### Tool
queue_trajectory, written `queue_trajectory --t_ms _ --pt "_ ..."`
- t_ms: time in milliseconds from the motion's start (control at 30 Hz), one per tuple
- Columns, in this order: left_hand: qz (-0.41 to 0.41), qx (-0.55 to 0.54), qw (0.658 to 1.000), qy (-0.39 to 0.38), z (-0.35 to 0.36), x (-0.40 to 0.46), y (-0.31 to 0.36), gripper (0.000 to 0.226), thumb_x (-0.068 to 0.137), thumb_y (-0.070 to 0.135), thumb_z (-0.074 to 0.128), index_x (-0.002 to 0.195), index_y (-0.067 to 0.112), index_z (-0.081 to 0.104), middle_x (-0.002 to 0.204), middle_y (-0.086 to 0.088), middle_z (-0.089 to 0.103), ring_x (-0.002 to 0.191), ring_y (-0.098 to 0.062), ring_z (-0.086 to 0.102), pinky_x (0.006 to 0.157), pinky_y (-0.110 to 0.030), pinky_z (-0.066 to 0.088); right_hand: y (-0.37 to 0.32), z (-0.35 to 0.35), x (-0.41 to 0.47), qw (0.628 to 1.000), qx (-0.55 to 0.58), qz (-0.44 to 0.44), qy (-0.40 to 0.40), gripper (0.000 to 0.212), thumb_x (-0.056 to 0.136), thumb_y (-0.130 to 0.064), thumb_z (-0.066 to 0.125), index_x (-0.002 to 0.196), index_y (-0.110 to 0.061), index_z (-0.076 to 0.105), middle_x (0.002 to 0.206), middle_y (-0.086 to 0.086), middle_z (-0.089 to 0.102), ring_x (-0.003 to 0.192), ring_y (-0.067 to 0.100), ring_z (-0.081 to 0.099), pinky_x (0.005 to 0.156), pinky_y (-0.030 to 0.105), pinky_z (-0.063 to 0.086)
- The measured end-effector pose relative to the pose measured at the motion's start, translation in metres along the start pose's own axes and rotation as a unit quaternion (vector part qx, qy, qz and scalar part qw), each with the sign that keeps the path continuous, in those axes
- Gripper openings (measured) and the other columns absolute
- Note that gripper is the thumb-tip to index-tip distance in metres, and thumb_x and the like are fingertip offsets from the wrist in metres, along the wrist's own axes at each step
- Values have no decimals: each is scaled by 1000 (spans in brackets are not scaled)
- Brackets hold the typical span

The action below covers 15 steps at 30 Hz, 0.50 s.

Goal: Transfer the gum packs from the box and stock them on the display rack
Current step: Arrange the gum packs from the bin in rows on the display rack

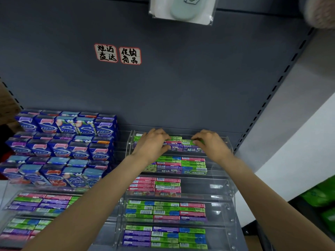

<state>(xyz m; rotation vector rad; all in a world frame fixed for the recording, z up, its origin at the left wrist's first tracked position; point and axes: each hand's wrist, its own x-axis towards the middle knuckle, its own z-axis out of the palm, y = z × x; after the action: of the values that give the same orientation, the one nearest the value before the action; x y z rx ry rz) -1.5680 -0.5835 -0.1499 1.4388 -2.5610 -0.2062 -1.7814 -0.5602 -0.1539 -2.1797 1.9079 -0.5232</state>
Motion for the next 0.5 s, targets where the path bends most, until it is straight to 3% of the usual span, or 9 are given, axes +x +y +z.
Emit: queue_trajectory --t_ms 167,267,500 --pt "2 14 1000 9 1 -1 1 40 96 35 51 133 22 51 134 3 49 125 -17 42 105 -35 35 -3 0 -1 999 1 -11 -44 42 86 -39 62 119 -13 62 114 5 59 108 19 54 93 37 46" --pt "4 16 1000 11 1 -1 0 40 95 34 51 134 22 50 135 3 49 125 -16 41 106 -35 34 -3 1 0 997 -30 -10 -67 48 84 -35 67 126 -16 56 122 4 55 116 19 49 97 36 43" --pt "4 16 1000 22 1 -4 1 39 95 32 52 133 21 52 133 2 50 123 -18 43 104 -35 37 -7 0 0 996 -50 -10 -67 49 85 -32 66 130 -16 52 123 4 53 114 19 49 96 34 44"
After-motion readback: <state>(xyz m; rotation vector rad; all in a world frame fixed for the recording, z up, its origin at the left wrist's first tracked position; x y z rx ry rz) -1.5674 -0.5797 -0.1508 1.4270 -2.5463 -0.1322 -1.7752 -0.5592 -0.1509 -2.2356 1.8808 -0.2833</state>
